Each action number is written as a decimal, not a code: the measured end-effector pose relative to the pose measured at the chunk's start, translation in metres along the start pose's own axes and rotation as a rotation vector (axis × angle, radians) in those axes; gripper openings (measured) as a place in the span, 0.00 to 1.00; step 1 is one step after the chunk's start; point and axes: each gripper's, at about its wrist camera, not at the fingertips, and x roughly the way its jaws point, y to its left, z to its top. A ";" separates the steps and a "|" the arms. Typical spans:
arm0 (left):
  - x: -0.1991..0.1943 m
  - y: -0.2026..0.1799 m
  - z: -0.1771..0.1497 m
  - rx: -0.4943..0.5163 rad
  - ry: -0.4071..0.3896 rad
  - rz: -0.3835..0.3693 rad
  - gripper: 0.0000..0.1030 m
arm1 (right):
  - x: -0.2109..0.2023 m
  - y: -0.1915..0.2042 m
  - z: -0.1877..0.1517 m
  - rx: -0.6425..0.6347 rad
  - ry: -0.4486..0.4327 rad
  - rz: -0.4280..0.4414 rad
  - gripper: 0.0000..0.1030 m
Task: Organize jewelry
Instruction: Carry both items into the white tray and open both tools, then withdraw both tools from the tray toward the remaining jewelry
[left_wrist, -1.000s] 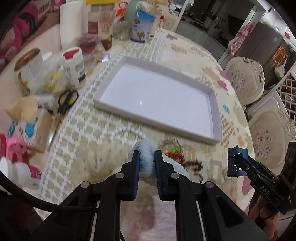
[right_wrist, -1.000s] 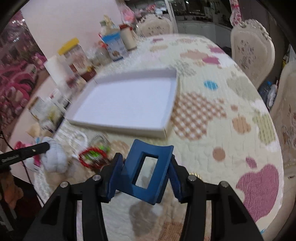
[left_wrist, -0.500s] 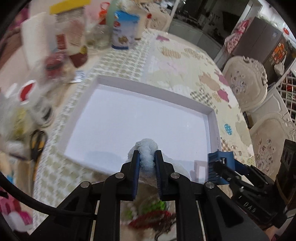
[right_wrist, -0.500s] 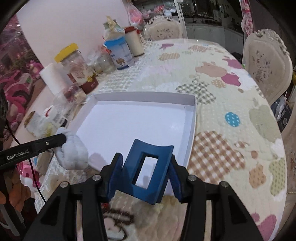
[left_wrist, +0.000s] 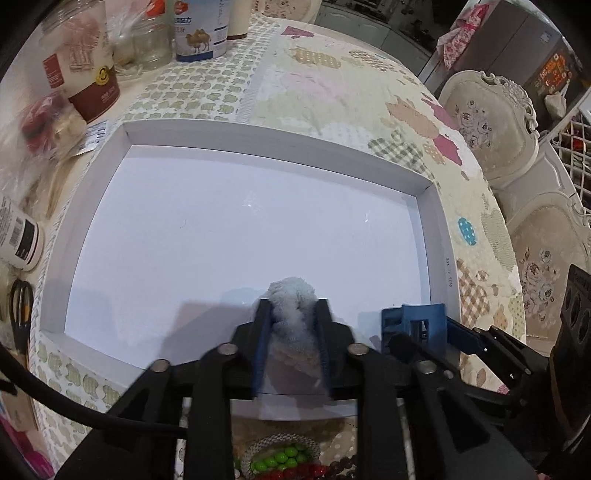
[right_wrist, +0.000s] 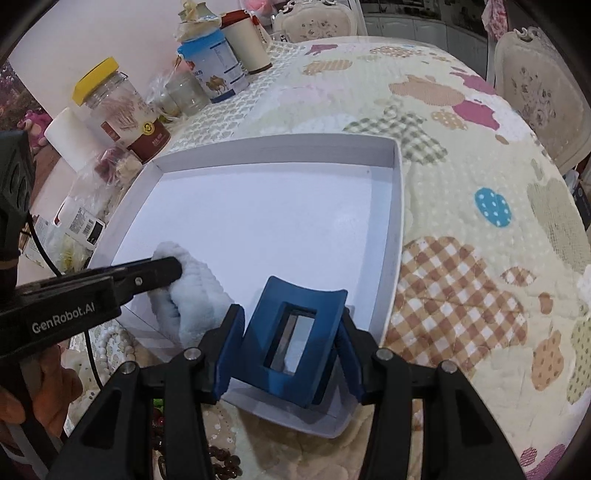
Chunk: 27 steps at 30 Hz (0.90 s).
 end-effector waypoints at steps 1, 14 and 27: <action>0.000 0.001 0.000 0.000 0.000 -0.006 0.30 | 0.000 0.000 0.000 -0.002 0.004 0.001 0.52; -0.047 0.010 -0.020 -0.045 -0.074 0.021 0.41 | -0.063 0.003 -0.008 0.021 -0.121 0.024 0.65; -0.108 0.017 -0.065 -0.073 -0.161 0.051 0.41 | -0.129 0.003 -0.046 -0.028 -0.207 -0.012 0.65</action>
